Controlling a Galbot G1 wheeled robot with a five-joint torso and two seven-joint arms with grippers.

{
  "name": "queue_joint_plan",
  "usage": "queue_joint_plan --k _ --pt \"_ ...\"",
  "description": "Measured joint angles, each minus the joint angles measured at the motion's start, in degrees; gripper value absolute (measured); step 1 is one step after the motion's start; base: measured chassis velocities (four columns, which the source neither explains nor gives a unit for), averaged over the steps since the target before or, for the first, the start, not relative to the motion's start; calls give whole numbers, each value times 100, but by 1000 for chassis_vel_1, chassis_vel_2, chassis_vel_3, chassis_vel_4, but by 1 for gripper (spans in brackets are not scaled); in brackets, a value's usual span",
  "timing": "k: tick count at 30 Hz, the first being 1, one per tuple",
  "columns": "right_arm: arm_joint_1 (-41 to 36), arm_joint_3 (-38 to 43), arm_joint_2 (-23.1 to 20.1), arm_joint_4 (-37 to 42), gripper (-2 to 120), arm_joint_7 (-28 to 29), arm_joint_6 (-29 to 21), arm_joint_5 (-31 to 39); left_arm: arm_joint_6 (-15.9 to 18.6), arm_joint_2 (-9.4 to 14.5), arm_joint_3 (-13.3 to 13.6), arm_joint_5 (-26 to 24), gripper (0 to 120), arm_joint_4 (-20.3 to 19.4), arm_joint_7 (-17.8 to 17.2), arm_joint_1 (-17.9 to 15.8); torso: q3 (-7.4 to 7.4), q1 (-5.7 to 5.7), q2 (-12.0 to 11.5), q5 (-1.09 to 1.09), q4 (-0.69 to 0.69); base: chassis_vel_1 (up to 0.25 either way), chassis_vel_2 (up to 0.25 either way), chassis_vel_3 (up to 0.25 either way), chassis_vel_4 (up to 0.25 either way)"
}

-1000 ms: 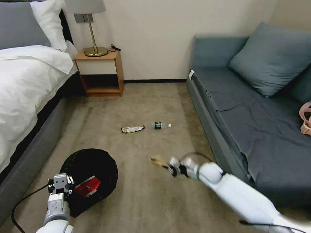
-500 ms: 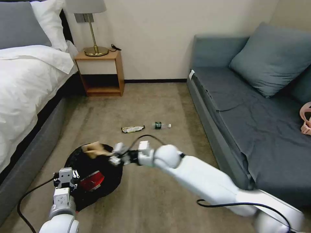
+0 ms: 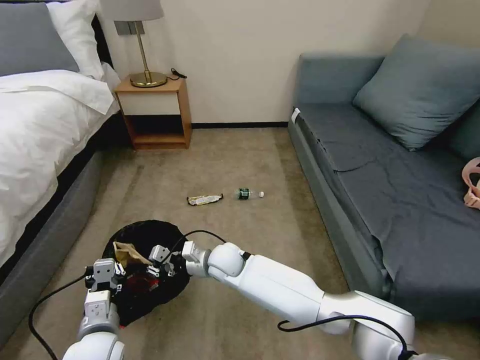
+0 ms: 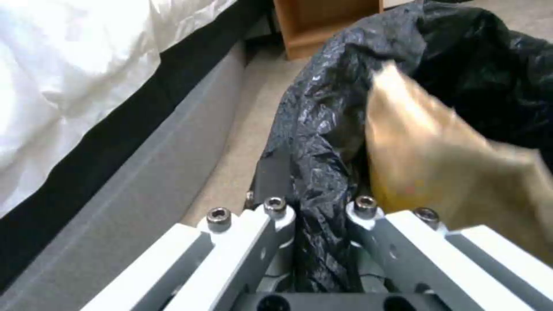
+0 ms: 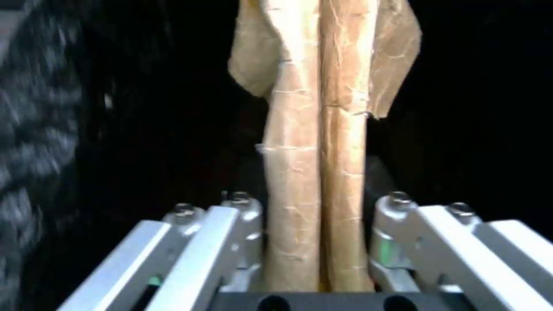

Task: Pick up the trash bin, then pick up the garbage on the floor and place it into the trash bin.

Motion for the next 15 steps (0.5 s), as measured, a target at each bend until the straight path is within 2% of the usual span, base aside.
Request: queue_joint_plan --k 1,3,5,8,9,13,14,15 --pt "0 0 0 0 27 0 0 0 0 0 0 0 4 0 0 0 0 0 0 0 0 0 0 0 0" --pt "-54 33 -20 -19 37 26 26 -62 0 -26 27 7 4 0 -3 -17 0 0 0 0 0 0 0 0 0" --pt "-58 59 -33 -18 41 47 34 -66 0 -37 41 17 4 1 -4 -21 0 0 0 0 0 0 0 0 0" --pt "-41 123 -85 65 56 80 38 -60 0 -51 64 32 4 1 -4 -26 0 0 0 0 0 0 0 0 0" --pt "-41 123 -85 65 56 80 38 -60 0 -51 64 32 4 1 -4 -26 0 0 0 0 0 0 0 0 0" --pt "39 285 -151 144 74 118 21 -44 0 -10 6 14 4 22 -5 -54 0 0 0 0 0 0 0 0 0" --pt "39 285 -151 144 74 118 21 -44 0 -10 6 14 4 22 -5 -54 0 0 0 0 0 0 0 0 0" --pt "62 342 -179 154 80 190 20 -44 0 8 -27 -9 4 27 -5 -62 0 0 0 0 0 0 0 0 0"
